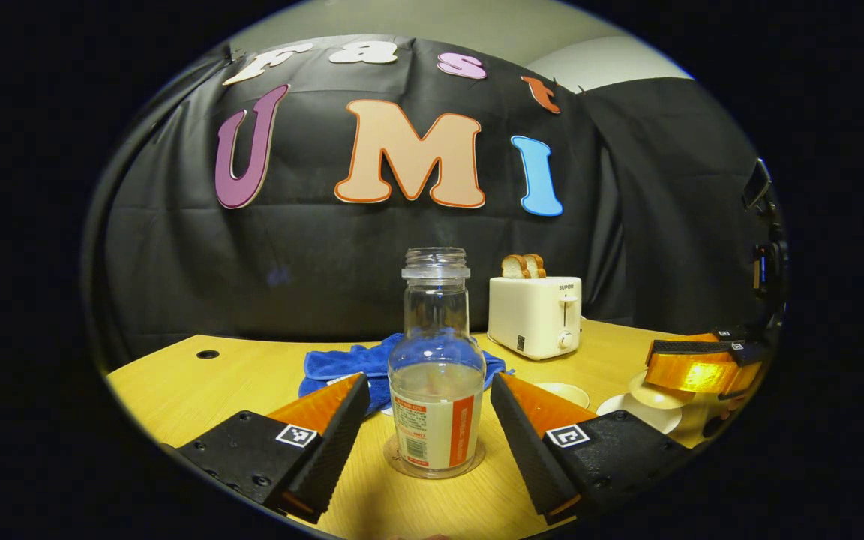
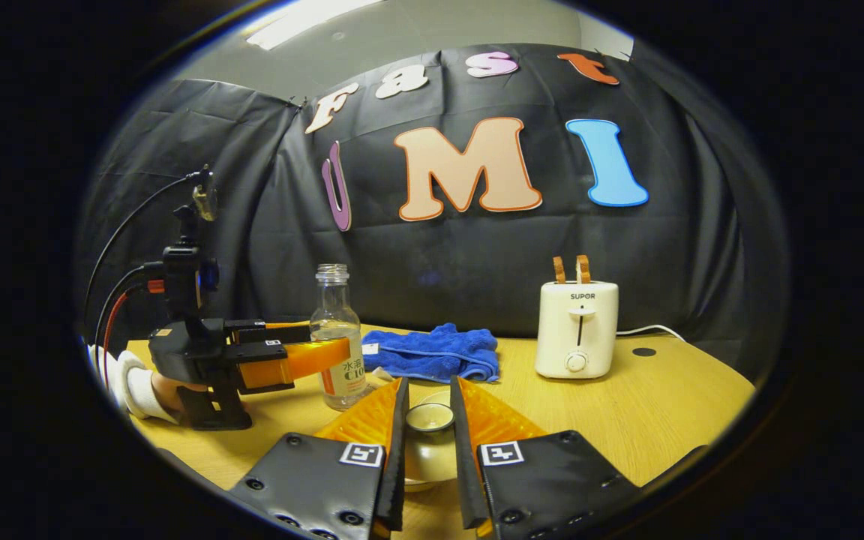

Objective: Open the teacup lid with one hand, grasp the water bottle and pour water into the teacup with the other hand; after pouring, place the water bottle on the coaster and then close the teacup lid.

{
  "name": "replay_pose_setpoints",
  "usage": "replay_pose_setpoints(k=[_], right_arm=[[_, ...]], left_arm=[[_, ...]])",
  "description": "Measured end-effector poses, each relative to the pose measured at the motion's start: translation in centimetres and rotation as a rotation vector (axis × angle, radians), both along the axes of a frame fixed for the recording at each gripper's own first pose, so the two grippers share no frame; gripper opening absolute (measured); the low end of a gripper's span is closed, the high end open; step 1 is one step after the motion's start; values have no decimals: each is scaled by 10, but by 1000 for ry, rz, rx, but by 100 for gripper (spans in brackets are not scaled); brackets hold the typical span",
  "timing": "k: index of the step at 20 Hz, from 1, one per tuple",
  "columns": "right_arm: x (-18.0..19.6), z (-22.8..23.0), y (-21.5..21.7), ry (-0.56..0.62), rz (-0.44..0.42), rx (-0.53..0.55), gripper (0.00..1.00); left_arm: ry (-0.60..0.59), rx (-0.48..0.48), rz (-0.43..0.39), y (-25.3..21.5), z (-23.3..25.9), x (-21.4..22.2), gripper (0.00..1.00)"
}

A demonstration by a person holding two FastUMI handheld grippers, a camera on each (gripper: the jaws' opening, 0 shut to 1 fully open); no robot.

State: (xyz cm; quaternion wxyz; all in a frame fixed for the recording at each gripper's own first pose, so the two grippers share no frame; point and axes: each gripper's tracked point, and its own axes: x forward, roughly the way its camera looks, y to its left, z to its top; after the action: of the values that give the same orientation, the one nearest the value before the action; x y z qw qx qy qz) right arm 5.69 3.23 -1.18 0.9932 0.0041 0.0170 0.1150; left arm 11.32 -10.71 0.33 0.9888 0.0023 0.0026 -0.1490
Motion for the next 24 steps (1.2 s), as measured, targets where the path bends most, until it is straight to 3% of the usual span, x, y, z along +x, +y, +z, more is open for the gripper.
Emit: replay_pose_setpoints(k=[8, 14, 16, 19, 24], right_arm=[[14, -36, 22, 195, 100, -61, 33], [12, -37, 18, 214, 89, -58, 36], [8, -31, 15, 192, 79, -61, 51], [6, -27, 12, 156, 67, -45, 96], [-5, 1, -9, -6, -21, 16, 91]], left_arm=[[-4, 0, 26, 10, 1, -32, 94], [-4, -1, 39, 17, 1, -50, 94], [-4, 0, 55, 21, 1, -52, 94], [-3, 0, 71, 23, 2, -55, 94], [-2, 0, 82, 25, 2, -59, 94]])
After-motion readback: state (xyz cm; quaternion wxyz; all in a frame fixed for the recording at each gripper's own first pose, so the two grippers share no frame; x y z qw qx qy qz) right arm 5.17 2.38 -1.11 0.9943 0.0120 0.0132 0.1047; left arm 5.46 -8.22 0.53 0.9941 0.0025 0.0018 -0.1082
